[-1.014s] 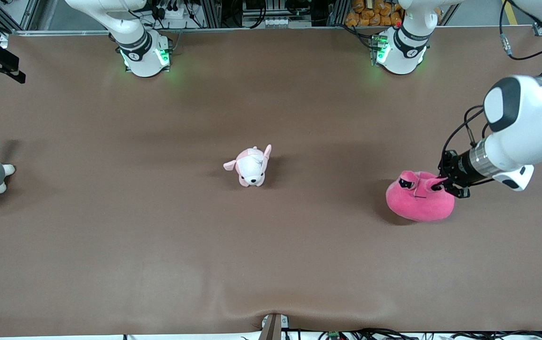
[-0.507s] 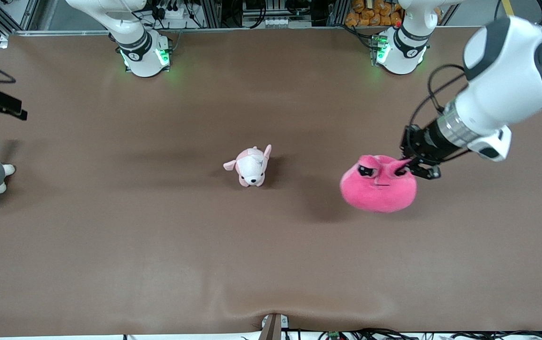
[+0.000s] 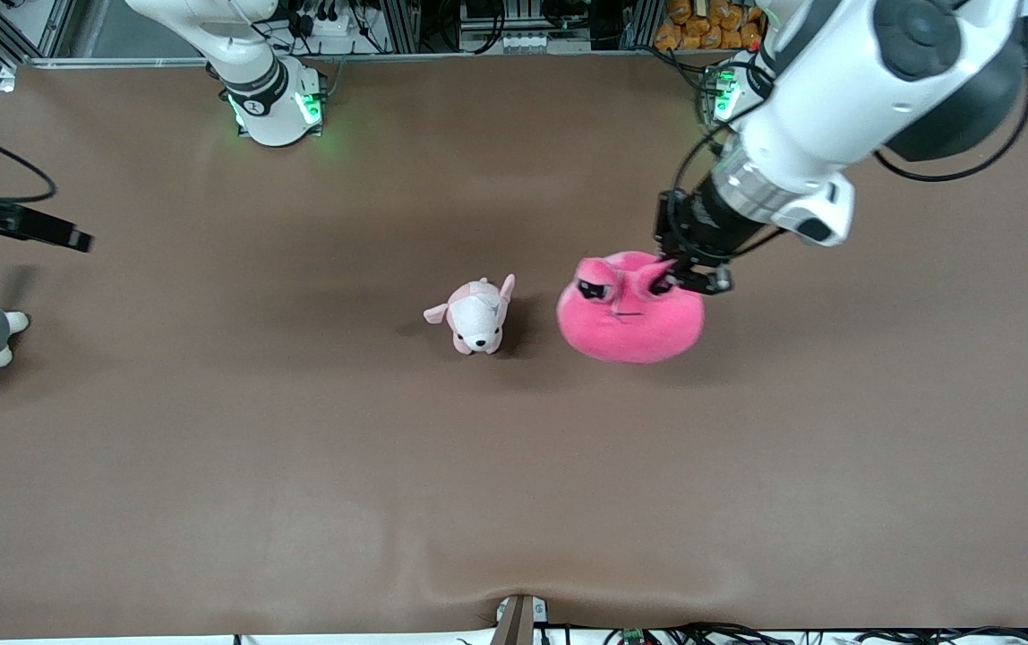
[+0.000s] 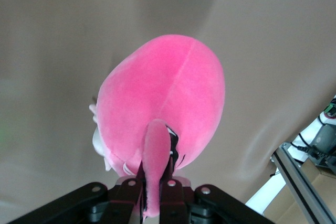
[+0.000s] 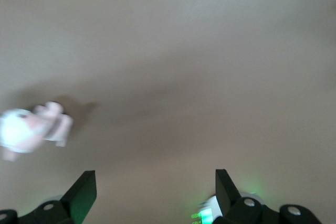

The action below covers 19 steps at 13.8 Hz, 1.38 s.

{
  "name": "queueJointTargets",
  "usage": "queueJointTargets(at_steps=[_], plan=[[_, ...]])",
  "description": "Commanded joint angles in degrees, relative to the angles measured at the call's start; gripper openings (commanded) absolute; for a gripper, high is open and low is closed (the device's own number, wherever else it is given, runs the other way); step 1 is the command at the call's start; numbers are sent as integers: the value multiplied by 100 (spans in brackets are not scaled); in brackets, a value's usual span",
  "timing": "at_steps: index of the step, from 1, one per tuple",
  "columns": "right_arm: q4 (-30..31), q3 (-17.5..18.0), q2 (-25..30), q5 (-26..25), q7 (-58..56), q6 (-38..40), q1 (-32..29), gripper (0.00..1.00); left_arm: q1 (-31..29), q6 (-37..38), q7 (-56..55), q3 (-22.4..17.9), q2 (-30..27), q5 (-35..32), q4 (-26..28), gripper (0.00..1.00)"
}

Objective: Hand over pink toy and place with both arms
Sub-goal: 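Carry the pink toy toward the middle while the right gripper approaches, then grasp the pink toy with the right gripper beside the left gripper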

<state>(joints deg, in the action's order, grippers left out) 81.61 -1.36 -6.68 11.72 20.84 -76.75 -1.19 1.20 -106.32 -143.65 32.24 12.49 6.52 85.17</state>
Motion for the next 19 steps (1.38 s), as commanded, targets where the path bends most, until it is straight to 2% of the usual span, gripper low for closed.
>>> queueJointTargets(at_steps=[1, 3, 6, 7, 12, 16, 18, 19], plan=[[-75, -5, -113, 453, 1864, 64, 591, 100, 204, 112, -425, 10, 87, 77, -396, 0], [-75, -14, -166, 795, 3157, 29, 1014, 100, 415, 85, -794, 11, 78, 86, -500, 0], [-102, -14, -464, 1953, 5186, -137, 1585, 100, 679, 77, -1138, 11, 104, 86, -563, 0], [-110, -14, -535, 2201, 5828, -382, 1761, 100, 776, 77, -1191, 11, 95, 86, -580, 0], [-137, -14, -825, 2265, 8827, -1877, 2720, 100, 1154, -221, -1454, 11, 104, 174, -712, 0], [-154, -5, -834, 2300, 10323, -2063, 2809, 100, 1347, -433, -1622, 2, 122, 174, -712, 0], [-154, -5, -843, 2309, 10606, -2046, 2948, 100, 1365, -451, -1648, 2, 122, 174, -712, 0], [-154, -5, -843, 2309, 10677, -2063, 3010, 96, 1365, -459, -1648, 2, 122, 174, -712, 0]])
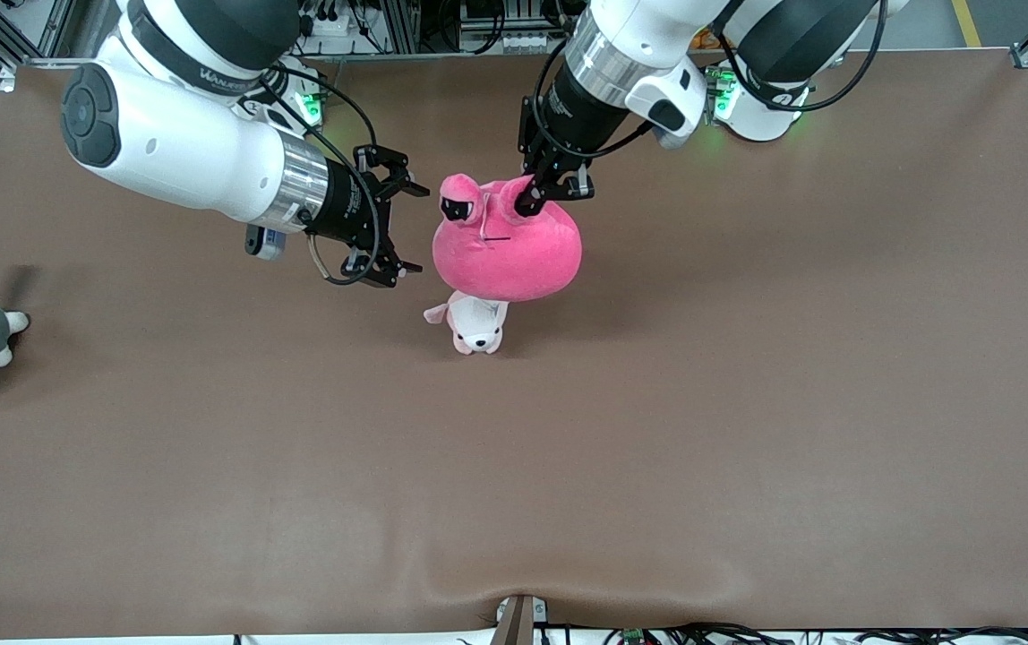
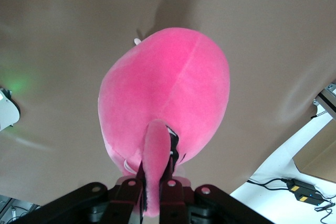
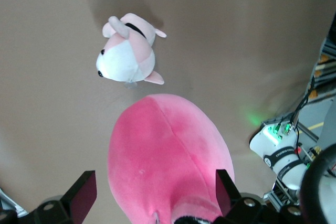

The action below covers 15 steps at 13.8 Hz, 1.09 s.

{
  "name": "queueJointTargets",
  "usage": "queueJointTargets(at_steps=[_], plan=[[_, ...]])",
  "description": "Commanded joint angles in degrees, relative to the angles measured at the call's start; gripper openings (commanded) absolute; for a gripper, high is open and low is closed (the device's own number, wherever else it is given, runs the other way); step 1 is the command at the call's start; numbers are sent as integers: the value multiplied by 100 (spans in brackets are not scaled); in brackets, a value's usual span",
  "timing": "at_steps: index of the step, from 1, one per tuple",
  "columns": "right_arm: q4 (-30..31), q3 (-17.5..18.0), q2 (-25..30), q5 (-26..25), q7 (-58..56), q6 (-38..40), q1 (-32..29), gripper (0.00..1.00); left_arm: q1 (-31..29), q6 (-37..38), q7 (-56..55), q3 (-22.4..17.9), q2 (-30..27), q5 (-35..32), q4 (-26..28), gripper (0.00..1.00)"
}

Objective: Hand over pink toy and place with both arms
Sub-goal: 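Grasp the pink toy with the right gripper beside the left gripper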

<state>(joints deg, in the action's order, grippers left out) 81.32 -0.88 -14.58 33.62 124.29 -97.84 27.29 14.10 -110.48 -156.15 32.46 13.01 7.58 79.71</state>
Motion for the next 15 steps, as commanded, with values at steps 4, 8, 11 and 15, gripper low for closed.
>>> queueJointTargets(at_steps=[4, 8, 11, 15], plan=[[-309, -53, -45, 109, 561, 28, 521, 57, 75, -44, -398, -11, 62, 68, -166, 0], [-564, -53, -98, 109, 764, 19, 549, 34, 84, -44, -398, -11, 44, 76, -166, 0], [-591, -61, -256, 22, 186, 54, 601, 0, 84, -44, -381, -11, 53, 76, -166, 0], [-591, -96, -335, -22, 131, 72, 365, 0, 57, 9, -354, -11, 1, 68, -158, 43]])
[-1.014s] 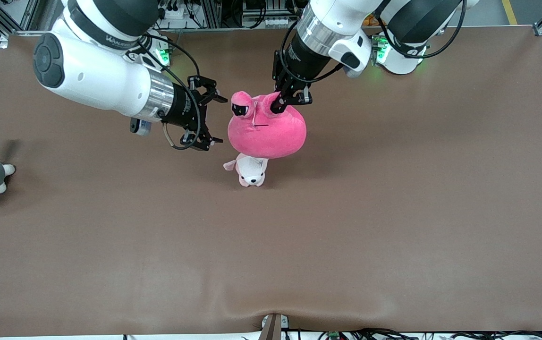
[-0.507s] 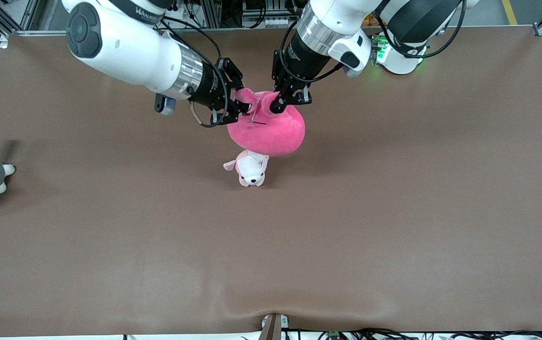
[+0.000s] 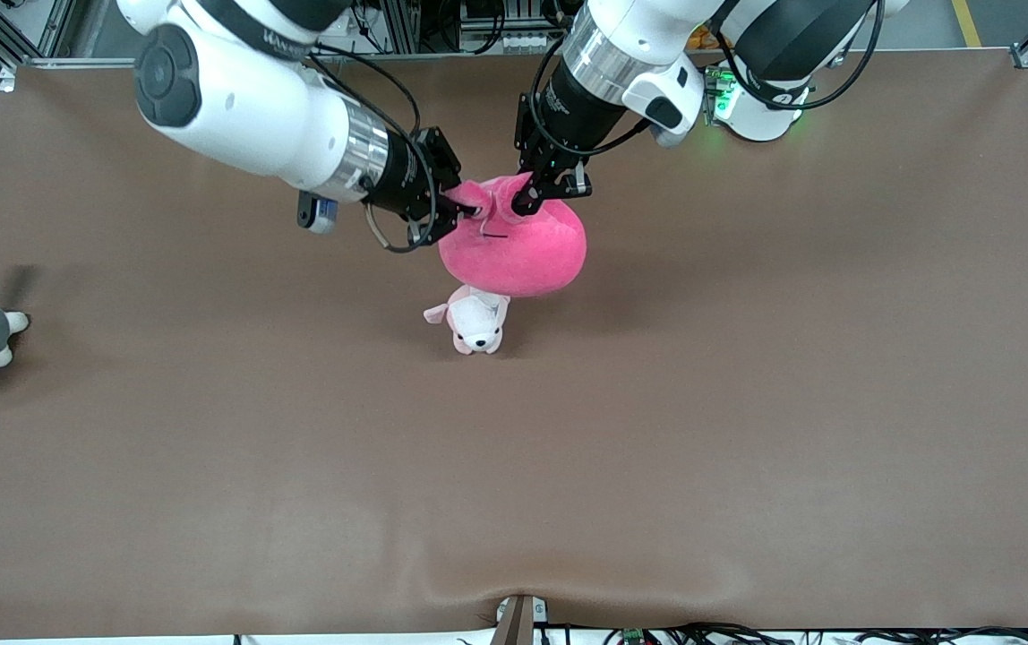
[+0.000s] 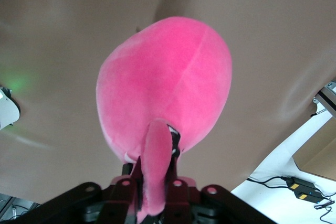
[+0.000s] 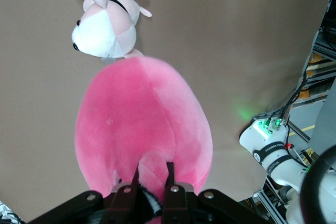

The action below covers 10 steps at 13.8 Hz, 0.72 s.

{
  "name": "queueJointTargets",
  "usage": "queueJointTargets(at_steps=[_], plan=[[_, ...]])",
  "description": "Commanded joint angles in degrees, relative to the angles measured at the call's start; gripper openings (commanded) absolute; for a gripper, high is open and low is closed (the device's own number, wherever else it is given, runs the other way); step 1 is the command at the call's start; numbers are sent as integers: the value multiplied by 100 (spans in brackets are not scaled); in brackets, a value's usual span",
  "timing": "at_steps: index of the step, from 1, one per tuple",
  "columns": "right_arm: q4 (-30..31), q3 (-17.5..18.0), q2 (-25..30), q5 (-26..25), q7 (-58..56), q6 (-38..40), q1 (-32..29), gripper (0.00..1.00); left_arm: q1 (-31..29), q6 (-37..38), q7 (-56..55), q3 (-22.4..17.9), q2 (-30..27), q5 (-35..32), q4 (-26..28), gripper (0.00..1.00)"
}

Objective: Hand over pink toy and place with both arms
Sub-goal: 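Grasp the pink toy with the right gripper beside the left gripper, then carry the pink toy away with the right gripper while the left gripper withdraws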

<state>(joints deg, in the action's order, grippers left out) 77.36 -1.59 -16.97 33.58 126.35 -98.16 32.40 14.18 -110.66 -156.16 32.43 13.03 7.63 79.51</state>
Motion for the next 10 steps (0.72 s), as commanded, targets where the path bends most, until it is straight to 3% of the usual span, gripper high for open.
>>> queueJointTargets(at_steps=[1, 2, 3, 4, 5, 10], plan=[[-195, -17, -96, -1, -84, 113, -277, 0, 50, 53, -328, -9, -19, 55, -138, 41], [-195, -17, -96, -1, -93, 122, -374, 0, 50, 53, -328, -9, -20, 46, -129, 40], [-204, -17, -96, -1, -188, 131, -479, 0, 24, 62, -319, -17, -20, 29, -129, 46], [-204, -26, -87, 8, -372, 148, -620, 0, -64, 184, -310, -35, -54, 11, -138, 77], [-204, -26, -78, 8, -565, 166, -856, 0, -186, 594, -180, -70, -124, 11, -146, 100], [-46, -34, -288, -36, -2988, 1166, -2542, 0, -1425, 2220, 3389, -96, -1003, -15, -103, 100]])
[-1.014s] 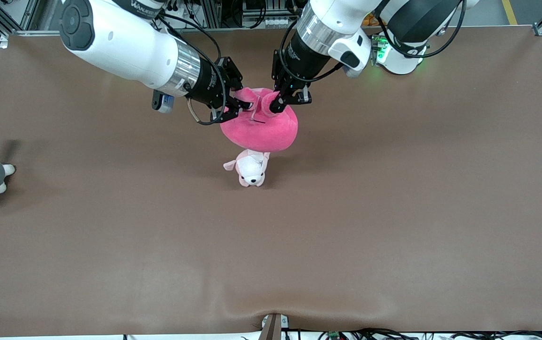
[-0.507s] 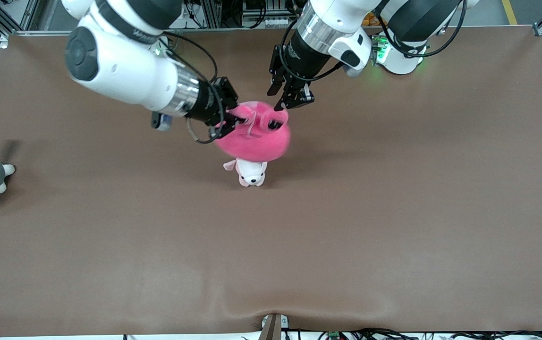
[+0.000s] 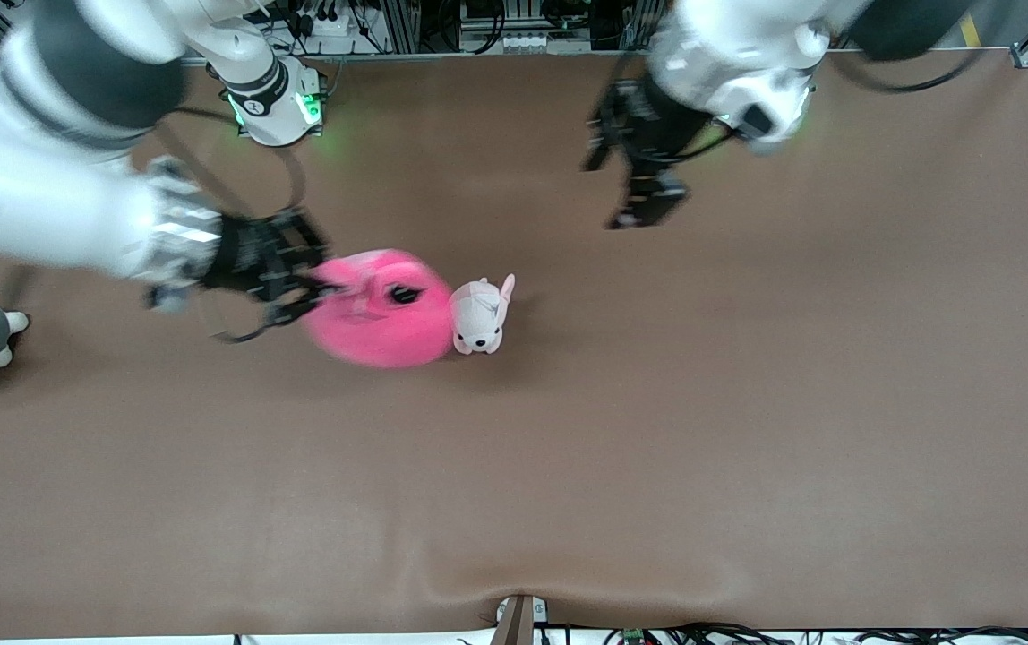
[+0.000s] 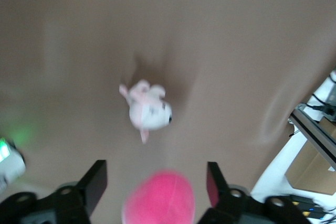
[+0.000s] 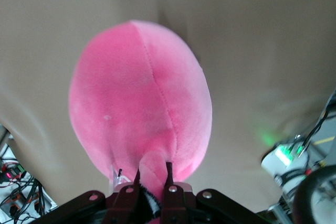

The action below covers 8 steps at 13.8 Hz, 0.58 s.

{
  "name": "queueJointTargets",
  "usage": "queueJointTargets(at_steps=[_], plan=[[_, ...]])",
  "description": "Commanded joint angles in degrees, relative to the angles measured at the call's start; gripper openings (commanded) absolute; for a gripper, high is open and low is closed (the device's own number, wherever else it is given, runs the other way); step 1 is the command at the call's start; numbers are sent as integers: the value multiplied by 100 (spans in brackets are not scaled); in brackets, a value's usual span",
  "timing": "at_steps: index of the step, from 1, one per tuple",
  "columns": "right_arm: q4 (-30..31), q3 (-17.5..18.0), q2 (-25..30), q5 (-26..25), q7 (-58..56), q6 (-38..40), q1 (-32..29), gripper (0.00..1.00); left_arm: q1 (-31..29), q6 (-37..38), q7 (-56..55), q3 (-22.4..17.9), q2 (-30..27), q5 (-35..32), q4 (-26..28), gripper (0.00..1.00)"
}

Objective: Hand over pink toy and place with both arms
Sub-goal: 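Carry the pink toy away with the right gripper while the left gripper withdraws, then lower the pink toy onto the table and open the right gripper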

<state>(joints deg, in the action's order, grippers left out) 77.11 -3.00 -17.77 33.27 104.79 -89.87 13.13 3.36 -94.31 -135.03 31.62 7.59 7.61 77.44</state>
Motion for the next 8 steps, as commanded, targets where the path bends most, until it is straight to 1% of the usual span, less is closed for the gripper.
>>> queueJointTargets(at_steps=[1, 2, 3, 5, 7, 8], plan=[[22, 107, -374, -5, -1342, 504, -967, 0, -649, 851, 2218, -15, -521, -40, 105, 100], [14, 107, -559, -31, -1887, 558, -1275, 0, -983, 1019, 3149, -7, -531, -40, 105, 100], [32, 107, -743, -214, -2327, 567, -1565, 0, -1265, 1133, 3863, 2, -557, -31, 105, 100], [40, 107, -1174, -723, -3390, 568, -2111, 0, -1697, 1222, 4885, -7, -557, -40, 105, 100], [163, 107, -1613, -778, -4367, 559, -2699, 0, -2004, 1328, 6010, -15, -548, -49, 105, 100], [207, 107, -1833, -761, -4658, 541, -2954, 0, -2171, 1389, 6607, -15, -548, -49, 105, 100]])
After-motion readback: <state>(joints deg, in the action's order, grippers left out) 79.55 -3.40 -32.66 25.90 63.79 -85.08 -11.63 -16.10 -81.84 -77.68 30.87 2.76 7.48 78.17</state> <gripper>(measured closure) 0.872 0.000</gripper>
